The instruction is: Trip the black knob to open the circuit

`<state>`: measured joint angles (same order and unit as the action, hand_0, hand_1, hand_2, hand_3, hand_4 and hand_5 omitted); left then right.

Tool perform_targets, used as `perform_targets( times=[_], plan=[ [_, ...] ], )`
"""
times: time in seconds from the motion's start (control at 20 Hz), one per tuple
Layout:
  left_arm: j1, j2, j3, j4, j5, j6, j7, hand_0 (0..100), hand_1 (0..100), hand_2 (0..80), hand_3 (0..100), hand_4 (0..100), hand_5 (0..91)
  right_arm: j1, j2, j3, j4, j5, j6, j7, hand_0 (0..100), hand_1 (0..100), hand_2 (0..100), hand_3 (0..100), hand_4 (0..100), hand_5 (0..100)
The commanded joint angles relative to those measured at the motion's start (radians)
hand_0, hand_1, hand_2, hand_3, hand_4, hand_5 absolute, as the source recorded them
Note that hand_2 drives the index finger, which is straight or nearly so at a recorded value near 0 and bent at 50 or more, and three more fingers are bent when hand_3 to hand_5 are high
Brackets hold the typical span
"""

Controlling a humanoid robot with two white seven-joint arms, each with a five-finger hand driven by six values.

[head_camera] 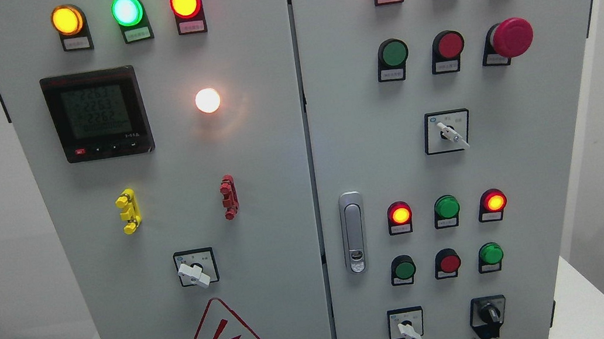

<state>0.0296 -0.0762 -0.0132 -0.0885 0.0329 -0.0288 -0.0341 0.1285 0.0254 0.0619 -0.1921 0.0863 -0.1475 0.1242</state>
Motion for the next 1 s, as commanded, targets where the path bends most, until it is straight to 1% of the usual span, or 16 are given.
perform_targets(
  times=[0.0, 0.25, 0.3, 0.4, 0.45, 0.5, 0.55, 0.6, 0.65, 0.75, 0.85, 0.95],
  plan=[
    [0.0, 0.0, 0.001, 0.001, 0.002, 0.001, 0.0, 12, 39, 0.0, 0, 0, 0.0, 0.006, 0.002, -0.005, -0.07, -0.005, -0.011, -0.018, 10, 35, 0, 13, 6, 0],
    [0.0, 0.0, 0.001, 0.001, 0.002, 0.001, 0.0, 12, 39, 0.0, 0, 0, 0.0, 0.063, 0.001, -0.007, -0.239, -0.007, -0.011, -0.024, 13, 39, 0, 22, 16, 0],
    [0.0, 0.0, 0.001, 0.001, 0.002, 0.0, 0.0, 12, 39, 0.0, 0, 0, 0.0, 0.069, 0.002, -0.007, -0.265, -0.007, -0.012, -0.029, 14, 40, 0, 27, 20, 1],
    [0.0, 0.0, 0.001, 0.001, 0.002, 0.0, 0.0, 12, 39, 0.0, 0, 0, 0.0, 0.08, 0.004, -0.008, -0.319, -0.007, -0.023, -0.044, 15, 42, 0, 27, 24, 5],
    [-0.002, 0.0, 0.001, 0.001, 0.002, 0.001, 0.0, 12, 39, 0.0, 0, 0, 0.0, 0.088, 0.002, -0.008, -0.338, -0.007, -0.036, -0.051, 15, 44, 0, 36, 28, 8],
    [0.0, 0.0, 0.001, 0.001, 0.002, 0.0, 0.0, 12, 39, 0.0, 0, 0, 0.0, 0.091, 0.002, -0.008, -0.352, -0.007, -0.056, -0.054, 15, 45, 0, 39, 31, 9],
    [0.0, 0.0, 0.001, 0.001, 0.002, 0.001, 0.0, 12, 39, 0.0, 0, 0, 0.0, 0.092, 0.002, -0.008, -0.363, -0.007, -0.078, -0.06, 15, 48, 0, 45, 35, 11],
    [0.0, 0.0, 0.001, 0.001, 0.002, 0.001, 0.0, 12, 39, 0.0, 0, 0, 0.0, 0.092, 0.002, -0.008, -0.369, -0.007, -0.099, -0.073, 16, 51, 0, 55, 40, 15],
    [0.0, 0.0, 0.001, 0.001, 0.002, 0.001, 0.0, 12, 39, 0.0, 0, 0, 0.0, 0.092, 0.001, -0.008, -0.374, -0.007, -0.124, -0.086, 16, 52, 0, 56, 42, 17],
    [0.0, 0.0, 0.001, 0.001, 0.002, 0.001, 0.0, 12, 39, 0.0, 0, 0, 0.0, 0.094, -0.001, -0.007, -0.379, -0.007, -0.185, -0.107, 22, 54, 0, 68, 53, 26],
    [0.0, 0.0, 0.001, 0.001, 0.002, 0.001, 0.0, 12, 39, 0.0, 0, 0, 0.0, 0.095, 0.001, -0.008, -0.38, -0.007, -0.248, -0.144, 26, 56, 0, 71, 57, 28],
    [0.0, 0.0, 0.001, 0.001, 0.002, 0.001, 0.0, 12, 39, 0.0, 0, 0, 0.0, 0.095, 0.001, -0.008, -0.383, -0.007, -0.32, -0.185, 26, 60, 0, 74, 61, 32]
  ],
)
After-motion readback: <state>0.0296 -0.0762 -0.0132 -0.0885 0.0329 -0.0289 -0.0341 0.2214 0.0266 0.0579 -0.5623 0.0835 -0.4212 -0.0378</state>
